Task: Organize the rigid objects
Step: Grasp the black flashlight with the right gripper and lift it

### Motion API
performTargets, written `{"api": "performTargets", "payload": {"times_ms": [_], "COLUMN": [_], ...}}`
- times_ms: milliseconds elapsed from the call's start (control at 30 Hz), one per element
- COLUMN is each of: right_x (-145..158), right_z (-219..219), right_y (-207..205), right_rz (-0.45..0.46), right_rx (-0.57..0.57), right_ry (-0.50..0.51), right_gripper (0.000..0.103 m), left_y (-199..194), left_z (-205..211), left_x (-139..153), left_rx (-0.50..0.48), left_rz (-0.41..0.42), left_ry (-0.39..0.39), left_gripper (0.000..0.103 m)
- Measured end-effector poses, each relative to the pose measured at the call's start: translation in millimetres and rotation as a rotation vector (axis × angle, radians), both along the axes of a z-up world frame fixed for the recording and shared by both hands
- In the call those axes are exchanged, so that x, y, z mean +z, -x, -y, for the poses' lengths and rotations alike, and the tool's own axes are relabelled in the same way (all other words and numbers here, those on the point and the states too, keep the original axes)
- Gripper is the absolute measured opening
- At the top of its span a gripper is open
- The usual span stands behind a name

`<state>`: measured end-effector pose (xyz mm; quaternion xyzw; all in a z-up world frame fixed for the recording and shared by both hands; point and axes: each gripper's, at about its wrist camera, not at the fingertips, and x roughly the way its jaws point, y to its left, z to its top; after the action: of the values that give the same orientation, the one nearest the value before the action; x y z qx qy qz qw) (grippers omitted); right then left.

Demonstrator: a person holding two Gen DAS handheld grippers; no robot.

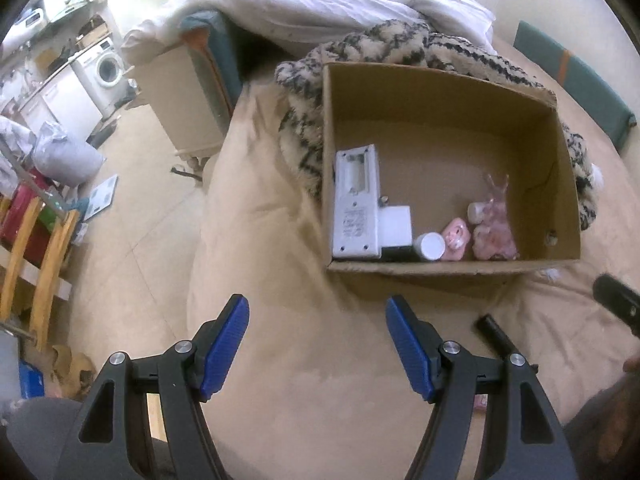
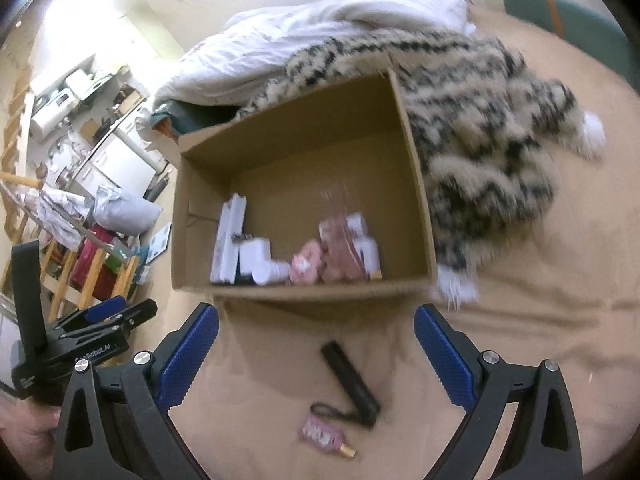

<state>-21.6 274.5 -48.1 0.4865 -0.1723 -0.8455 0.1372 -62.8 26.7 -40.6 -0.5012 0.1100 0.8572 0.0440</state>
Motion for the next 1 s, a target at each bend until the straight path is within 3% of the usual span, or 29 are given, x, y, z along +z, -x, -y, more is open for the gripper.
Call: {"api": "performTargets", "payload": {"times_ms": [100,233,367,467,567,633,833,900,1000], "right_x": [-14.4,-35.3,-56.9,-70.5,-84.8,-95.4,-116.1,-113.0,-107.0], "right_z": [-5.6,-10.6,-6.0,15.9,46.9,63.0,82.2,85.7,85.1], "right_y": [-9.2,-11.5,-7.6,-2.5,4.6,8.3,11.0,8.2,4.2], "right_rz": [0.065,0.157,0.241,0.284,0.305,0.319,0.314,0.290,0.280], "right_rx": [-0.039,-0.089,-0.095,-0.017,0.104,0.154,0.175,0.184,0.209], "right_ry": [0.013,0.023,0.037,-0.058,-0.197,-0.261,-0.392,-0.436,-0.438], "right_gripper": [0.103,0.103,0.103,0.103,0.086,0.083,0.067,0.041,0.020], "left_y": [-5.0,-1.3,-3.1,-4.9,-4.3,-4.1,-1.7,-0.1,1.6], "left_z": [12.6,22.9,21.6,20.0,19.3,19.1,25.5,29.9,33.5], "left_x": [-9.9,-23.1,-19.8,-18.3,-20.0,-19.9,-19.8,-21.8,-23.0], "left_rx": [0.018,0.065,0.057,0.041,0.038,0.037,0.066,0.083,0.102], "left_rz": [0.011,0.087,0.076,0.092,0.119,0.129,0.126,0.140,0.152], "left_ry": [-0.032,-0.073,-0.087,-0.107,-0.133,-0.145,-0.124,-0.135,-0.147], "left_gripper": [0.068,0.068,0.068,0.068,0.068,0.068,0.068,0.068,0.068]}}
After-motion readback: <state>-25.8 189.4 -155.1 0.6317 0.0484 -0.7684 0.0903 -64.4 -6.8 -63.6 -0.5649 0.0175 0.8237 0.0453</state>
